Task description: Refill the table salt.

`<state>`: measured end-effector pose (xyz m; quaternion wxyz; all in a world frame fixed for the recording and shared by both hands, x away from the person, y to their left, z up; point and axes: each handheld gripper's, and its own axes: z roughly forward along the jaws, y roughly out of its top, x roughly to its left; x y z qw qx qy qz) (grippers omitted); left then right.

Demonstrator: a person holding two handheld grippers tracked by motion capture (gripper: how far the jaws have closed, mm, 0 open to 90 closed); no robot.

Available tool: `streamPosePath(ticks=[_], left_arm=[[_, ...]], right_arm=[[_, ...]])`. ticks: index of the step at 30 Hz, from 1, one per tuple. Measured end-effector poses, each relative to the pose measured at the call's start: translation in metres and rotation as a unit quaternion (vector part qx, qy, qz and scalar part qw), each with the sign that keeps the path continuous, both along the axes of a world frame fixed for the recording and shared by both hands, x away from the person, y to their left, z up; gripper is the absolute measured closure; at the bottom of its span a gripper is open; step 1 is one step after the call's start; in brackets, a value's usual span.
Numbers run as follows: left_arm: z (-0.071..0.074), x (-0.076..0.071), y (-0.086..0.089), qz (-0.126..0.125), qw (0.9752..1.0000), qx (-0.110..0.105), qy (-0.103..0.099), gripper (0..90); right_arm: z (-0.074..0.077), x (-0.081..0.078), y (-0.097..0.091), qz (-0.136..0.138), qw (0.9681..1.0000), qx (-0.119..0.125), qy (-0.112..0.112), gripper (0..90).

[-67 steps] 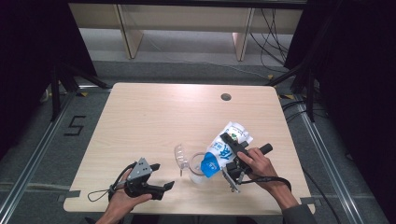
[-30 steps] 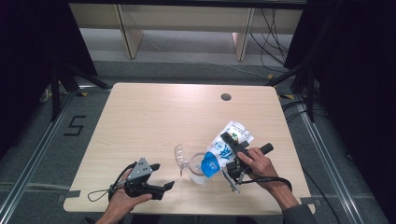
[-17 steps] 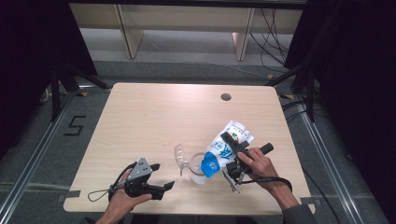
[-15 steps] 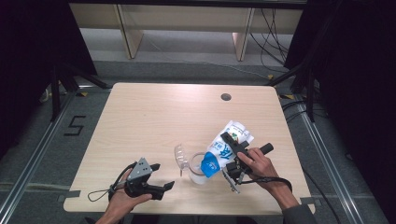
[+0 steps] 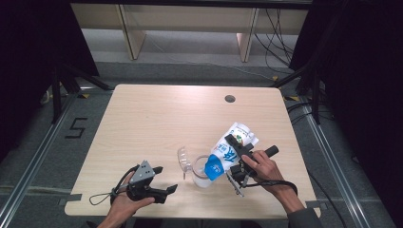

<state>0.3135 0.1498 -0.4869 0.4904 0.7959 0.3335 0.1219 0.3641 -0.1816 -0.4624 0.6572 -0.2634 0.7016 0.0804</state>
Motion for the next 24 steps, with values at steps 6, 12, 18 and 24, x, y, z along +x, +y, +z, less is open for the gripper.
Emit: streamPosePath(ticks=[6, 12, 18, 24], left_arm=[[0.0002, -0.0004, -0.0001, 0.003, 1.0000, 0.002, 0.000, 15.3], [0.0001, -0.0003, -0.0001, 0.002, 1.0000, 0.000, 0.000, 15.2], [0.0000, 0.0002, 0.0002, 0.001, 1.0000, -0.001, 0.000, 15.3], [0.0000, 0.0001, 0.0001, 0.001, 1.0000, 0.000, 0.000, 15.3]], right_arm=[[-0.0039, -0.0020, -0.0010, -0.017, 0.9996, 0.020, 0.009, 55.6], [-0.0041, -0.0014, -0.0003, -0.009, 0.9998, 0.018, 0.008, 56.4], [-0.0010, -0.0020, 0.0002, -0.007, 0.9999, 0.009, -0.004, 56.6], [-0.0010, -0.0025, 0.0001, -0.009, 0.9999, 0.012, -0.002, 56.8]])
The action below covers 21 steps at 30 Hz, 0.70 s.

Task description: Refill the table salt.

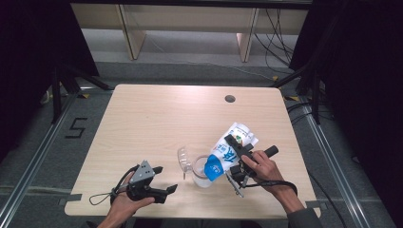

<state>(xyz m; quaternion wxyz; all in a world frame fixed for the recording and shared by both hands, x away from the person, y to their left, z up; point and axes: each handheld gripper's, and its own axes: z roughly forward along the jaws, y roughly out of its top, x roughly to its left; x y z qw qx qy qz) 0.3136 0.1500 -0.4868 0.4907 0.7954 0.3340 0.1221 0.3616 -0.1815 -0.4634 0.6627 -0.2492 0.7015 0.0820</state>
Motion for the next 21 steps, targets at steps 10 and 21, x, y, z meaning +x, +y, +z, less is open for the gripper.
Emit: streamPosePath(ticks=[10, 21], left_arm=[[0.0003, 0.0000, 0.0001, 0.001, 1.0000, 0.003, 0.001, 15.3], [0.0002, 0.0001, 0.0001, 0.001, 1.0000, 0.003, 0.001, 15.2]], right_arm=[[-0.0014, 0.0000, -0.0014, -0.009, 0.9999, 0.008, 0.009, 56.9], [0.0013, 0.0000, -0.0001, 0.001, 0.9999, -0.008, -0.007, 57.1]])
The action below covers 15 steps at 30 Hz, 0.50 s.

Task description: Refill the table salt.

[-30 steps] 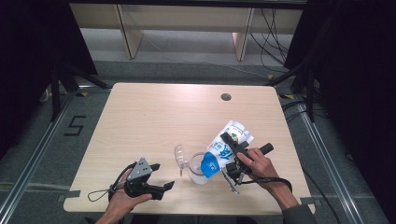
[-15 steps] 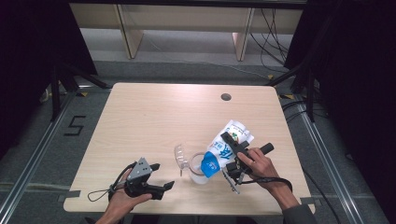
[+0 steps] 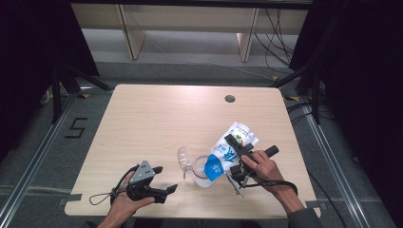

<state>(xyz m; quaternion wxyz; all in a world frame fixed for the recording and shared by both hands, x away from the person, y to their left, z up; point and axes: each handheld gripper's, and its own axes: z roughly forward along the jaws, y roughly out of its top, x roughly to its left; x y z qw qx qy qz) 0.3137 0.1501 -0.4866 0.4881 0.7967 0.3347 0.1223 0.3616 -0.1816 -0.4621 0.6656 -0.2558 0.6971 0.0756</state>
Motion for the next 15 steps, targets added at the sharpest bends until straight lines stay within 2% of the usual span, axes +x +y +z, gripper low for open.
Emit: streamPosePath(ticks=[2, 3, 4, 15], left_arm=[[0.0000, -0.0001, 0.0000, 0.000, 1.0000, 0.000, 0.000, 15.3], [0.0000, -0.0001, 0.0000, 0.000, 1.0000, 0.000, 0.000, 15.2], [0.0001, -0.0002, 0.0000, 0.001, 1.0000, 0.001, 0.000, 15.3], [0.0000, 0.0000, 0.0000, 0.000, 1.0000, 0.000, 0.000, 15.3]], right_arm=[[0.0003, 0.0000, -0.0002, 0.000, 1.0000, 0.000, -0.001, 57.2], [-0.0019, -0.0004, -0.0014, -0.011, 0.9998, 0.011, 0.010, 57.3], [-0.0020, -0.0003, -0.0017, -0.011, 0.9998, 0.013, 0.011, 57.4], [-0.0015, -0.0007, -0.0017, -0.012, 0.9998, 0.011, 0.006, 57.4]])
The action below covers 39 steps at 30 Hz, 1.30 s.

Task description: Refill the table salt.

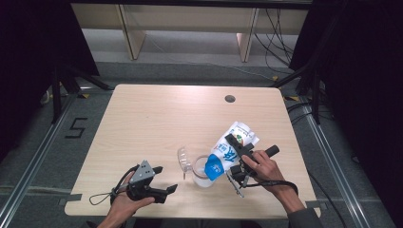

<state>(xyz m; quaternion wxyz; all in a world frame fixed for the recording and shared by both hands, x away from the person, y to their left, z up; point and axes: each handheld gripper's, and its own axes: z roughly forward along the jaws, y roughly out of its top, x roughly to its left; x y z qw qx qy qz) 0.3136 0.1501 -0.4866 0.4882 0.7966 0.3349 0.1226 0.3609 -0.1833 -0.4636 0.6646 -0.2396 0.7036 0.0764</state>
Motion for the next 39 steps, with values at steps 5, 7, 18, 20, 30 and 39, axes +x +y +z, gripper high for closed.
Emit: streamPosePath(ticks=[5, 7, 18, 20, 30, 39], left_arm=[[0.0000, 0.0000, 0.0000, 0.000, 1.0000, 0.000, 0.000, 15.3], [0.0000, -0.0001, 0.0000, 0.000, 1.0000, 0.000, 0.000, 15.2], [0.0001, -0.0001, 0.0001, 0.000, 1.0000, 0.000, 0.000, 15.3], [0.0000, -0.0001, 0.0000, 0.000, 1.0000, 0.000, 0.000, 15.3], [0.0001, -0.0001, 0.0000, 0.000, 1.0000, 0.000, 0.000, 15.3], [-0.0001, 0.0000, 0.0000, 0.000, 1.0000, -0.001, -0.001, 15.3]], right_arm=[[0.0001, 0.0000, 0.0000, 0.000, 1.0000, 0.000, 0.000, 57.4], [0.0028, 0.0005, 0.0014, 0.011, 0.9997, -0.015, -0.013, 57.6], [0.0012, 0.0002, 0.0010, 0.009, 0.9998, -0.011, -0.013, 58.4], [0.0015, 0.0000, 0.0012, 0.009, 0.9998, -0.010, -0.013, 58.9], [0.0024, -0.0001, 0.0010, 0.008, 0.9998, -0.012, -0.012, 59.9], [0.0010, -0.0001, 0.0003, 0.006, 1.0000, -0.001, -0.005, 61.0]])
